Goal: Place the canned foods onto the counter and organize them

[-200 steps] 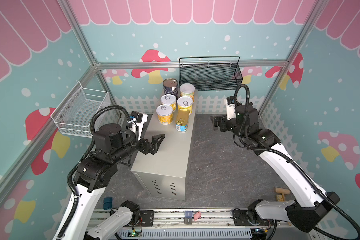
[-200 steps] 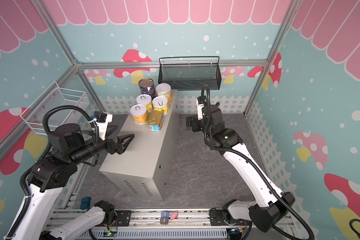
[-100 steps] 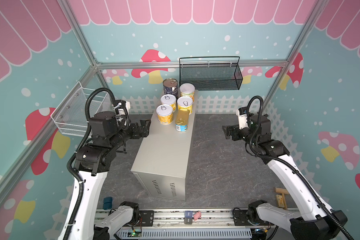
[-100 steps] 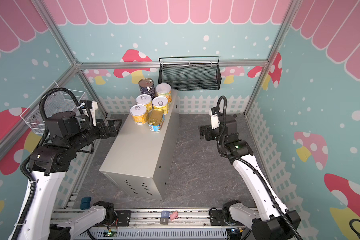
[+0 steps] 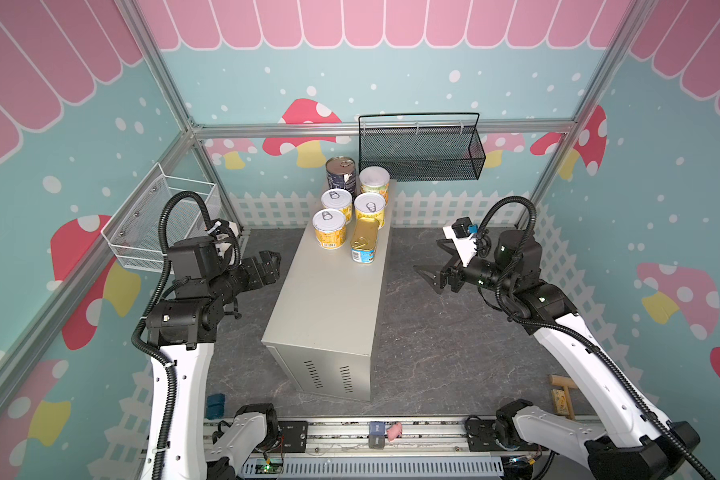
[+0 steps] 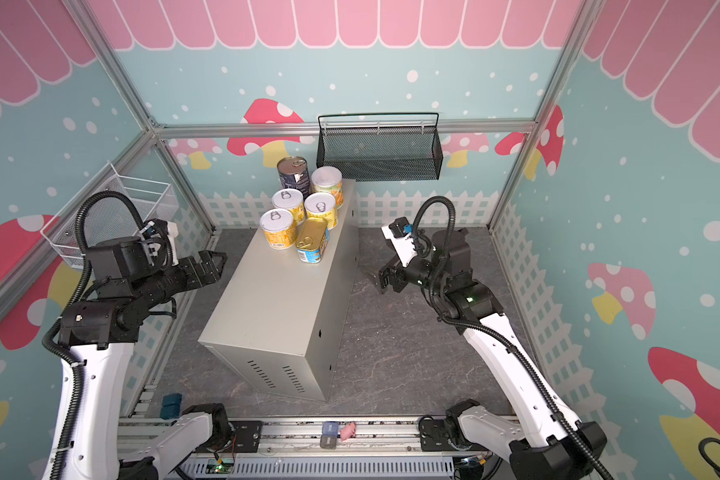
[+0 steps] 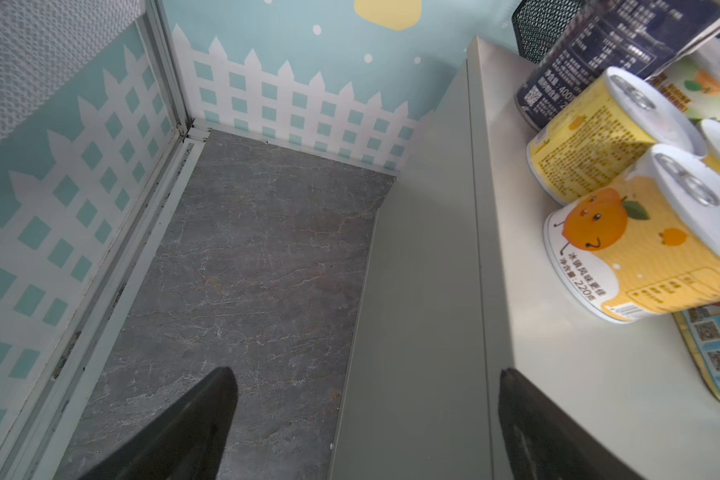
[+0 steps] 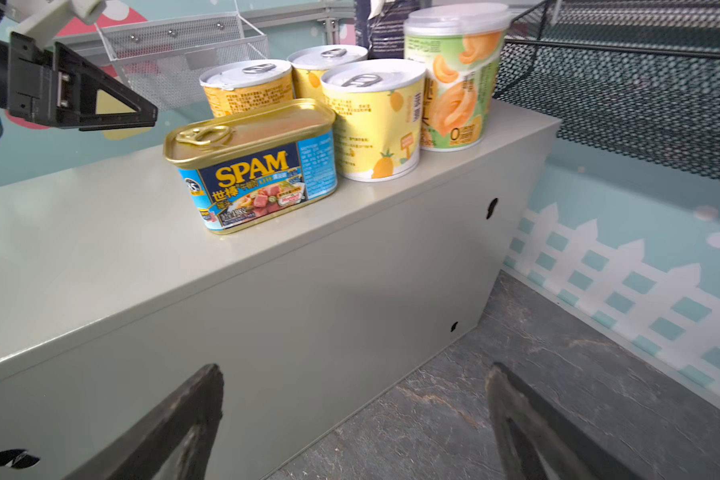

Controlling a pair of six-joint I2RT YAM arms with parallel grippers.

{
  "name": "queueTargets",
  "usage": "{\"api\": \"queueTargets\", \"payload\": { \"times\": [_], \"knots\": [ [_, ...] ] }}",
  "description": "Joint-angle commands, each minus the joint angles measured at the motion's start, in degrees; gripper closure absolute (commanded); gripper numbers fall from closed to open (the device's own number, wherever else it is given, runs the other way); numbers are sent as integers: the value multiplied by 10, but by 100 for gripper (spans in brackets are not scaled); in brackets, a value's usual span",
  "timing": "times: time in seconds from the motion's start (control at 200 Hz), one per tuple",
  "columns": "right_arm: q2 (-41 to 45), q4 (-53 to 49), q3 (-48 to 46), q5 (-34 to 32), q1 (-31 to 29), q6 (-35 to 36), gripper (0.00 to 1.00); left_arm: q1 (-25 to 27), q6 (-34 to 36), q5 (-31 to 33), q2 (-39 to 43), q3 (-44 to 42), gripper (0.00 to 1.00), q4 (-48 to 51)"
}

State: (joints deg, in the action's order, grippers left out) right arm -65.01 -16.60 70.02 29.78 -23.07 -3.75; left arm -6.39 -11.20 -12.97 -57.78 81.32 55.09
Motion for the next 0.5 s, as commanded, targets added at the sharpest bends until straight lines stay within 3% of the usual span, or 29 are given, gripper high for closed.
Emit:
{"api": "queueTargets", "payload": {
  "times": [0.0, 0.23, 0.495],
  "knots": [
    [-23, 17, 24, 19, -17, 19, 1, -12, 2, -13, 7, -18, 1, 12],
    [-84, 16, 70, -6, -58, 21, 0, -24, 3, -11, 9, -46, 1, -2],
    [-115, 17, 99, -19, -64, 16, 1, -26, -1, 0, 3, -70, 1, -16]
  ]
}}
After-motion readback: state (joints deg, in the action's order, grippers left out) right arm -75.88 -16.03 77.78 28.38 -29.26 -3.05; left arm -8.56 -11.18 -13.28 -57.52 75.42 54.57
